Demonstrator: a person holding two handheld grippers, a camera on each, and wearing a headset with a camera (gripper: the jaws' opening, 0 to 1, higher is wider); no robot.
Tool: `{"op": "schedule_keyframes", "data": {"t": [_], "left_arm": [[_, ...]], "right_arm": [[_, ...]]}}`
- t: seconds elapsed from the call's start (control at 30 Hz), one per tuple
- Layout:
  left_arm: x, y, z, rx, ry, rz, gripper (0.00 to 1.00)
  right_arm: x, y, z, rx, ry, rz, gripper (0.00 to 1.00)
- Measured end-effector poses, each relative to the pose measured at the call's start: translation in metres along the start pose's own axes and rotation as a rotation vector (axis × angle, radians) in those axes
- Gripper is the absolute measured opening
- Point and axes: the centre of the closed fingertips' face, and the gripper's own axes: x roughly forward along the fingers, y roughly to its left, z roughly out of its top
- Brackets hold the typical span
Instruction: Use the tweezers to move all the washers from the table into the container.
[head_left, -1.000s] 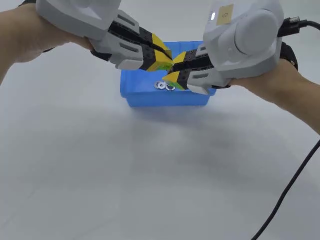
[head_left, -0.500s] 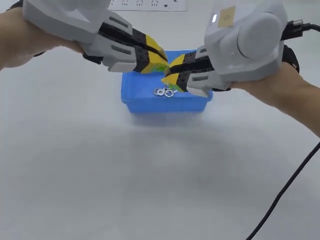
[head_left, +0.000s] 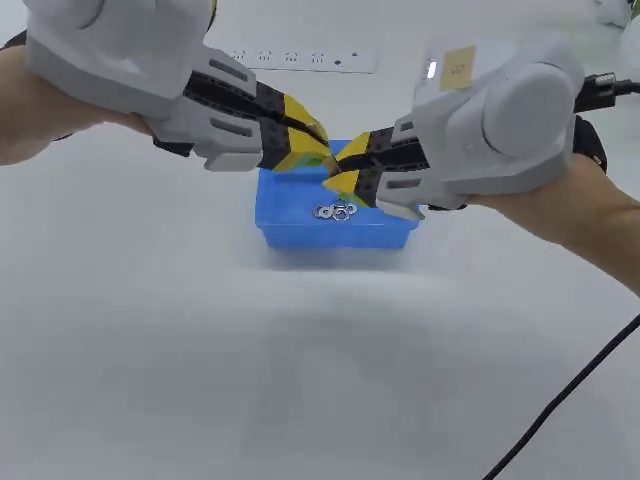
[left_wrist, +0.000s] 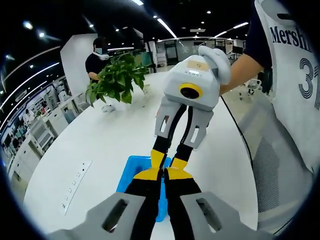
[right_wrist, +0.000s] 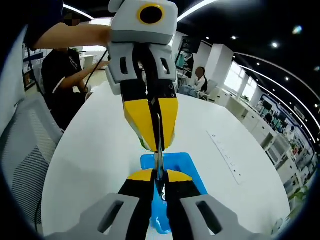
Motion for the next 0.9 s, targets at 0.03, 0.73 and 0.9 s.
{"op": "schedule_keyframes", "data": {"t": [0.03, 0.73, 0.9], "left_arm": [[-0.001, -0.003, 0.0, 0.0, -0.001, 0.001, 0.06], [0.007, -0.058, -0.043, -0.093, 0.03, -0.066, 0.07], [0.018, -0.059, -0.056, -0.114, 0.027, -0.066, 0.07]], "right_arm": [[-0.002, 0.004, 0.0, -0.024, 0.01, 0.002, 0.08], [-0.004, 0.061, -0.028, -0.12, 0.121, 0.141, 0.07], [-0.001, 0.064, -0.041, -0.083, 0.14, 0.16, 0.07]]}}
